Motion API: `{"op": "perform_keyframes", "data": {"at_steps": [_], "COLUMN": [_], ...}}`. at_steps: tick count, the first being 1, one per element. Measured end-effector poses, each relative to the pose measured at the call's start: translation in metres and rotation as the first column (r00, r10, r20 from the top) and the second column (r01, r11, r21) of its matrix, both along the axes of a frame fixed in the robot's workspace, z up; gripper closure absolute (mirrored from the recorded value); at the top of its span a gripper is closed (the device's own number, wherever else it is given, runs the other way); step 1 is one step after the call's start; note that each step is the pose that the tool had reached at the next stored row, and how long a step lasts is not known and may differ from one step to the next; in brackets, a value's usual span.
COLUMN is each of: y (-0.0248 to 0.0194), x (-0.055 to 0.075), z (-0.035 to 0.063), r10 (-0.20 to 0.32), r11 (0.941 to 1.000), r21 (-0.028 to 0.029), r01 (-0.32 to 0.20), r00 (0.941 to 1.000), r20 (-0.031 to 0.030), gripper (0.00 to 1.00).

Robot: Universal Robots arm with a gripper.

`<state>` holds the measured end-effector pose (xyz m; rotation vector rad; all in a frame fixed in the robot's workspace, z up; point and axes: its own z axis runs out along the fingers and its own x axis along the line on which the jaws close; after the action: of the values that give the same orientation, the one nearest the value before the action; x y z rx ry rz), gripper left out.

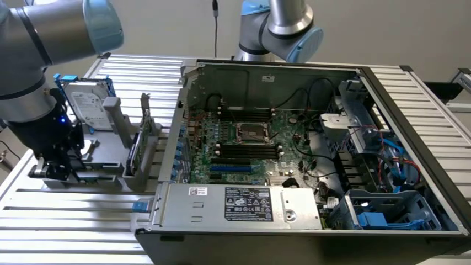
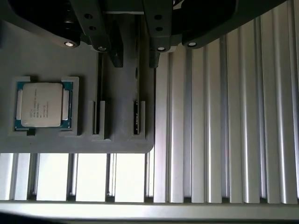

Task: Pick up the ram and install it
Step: 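Pick up the ram and move it above insertion slot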

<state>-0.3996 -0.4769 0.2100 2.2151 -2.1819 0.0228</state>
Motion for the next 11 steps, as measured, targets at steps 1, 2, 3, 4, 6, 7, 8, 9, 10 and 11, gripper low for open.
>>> {"op": "perform_keyframes", "data": {"at_steps": [1,2,3,4,6,7,8,9,10,11], "y": [0.0000,0.0001,0.0000,-0.0001,-0.0012,-0.0027,-0.0046,-0.0057,-0.0063,-0.0063], "x": [0.000,0.000,0.000,0.000,0.000,0.000,0.000,0.000,0.000,0.001], "z": [-0.0018,-0.0036,-0.0053,-0.0065,-0.0090,-0.0102,-0.0117,-0.0130,-0.0139,-0.0141], "r10": [0.000,0.000,0.000,0.000,0.000,0.000,0.000,0.000,0.000,0.000], "r11": [1.0000,1.0000,1.0000,1.0000,0.9998,0.9997,0.9997,0.9996,0.9996,0.9996], "r21": [0.0007,0.0022,0.0050,0.0091,0.0181,0.0236,0.0262,0.0271,0.0285,0.0299], "r01": [0.000,0.000,0.000,0.000,0.000,0.000,0.000,0.000,0.000,0.000], "r00": [1.0000,1.0000,1.0000,1.0000,1.0000,1.0000,1.0000,1.0000,1.0000,1.0000], "r20": [0.0005,0.0010,0.0013,0.0013,0.0014,0.0015,0.0014,0.0016,0.0017,0.0015], "gripper": [0.64,0.64,0.64,0.64,0.64,0.64,0.64,0.64,0.64,0.64]}}
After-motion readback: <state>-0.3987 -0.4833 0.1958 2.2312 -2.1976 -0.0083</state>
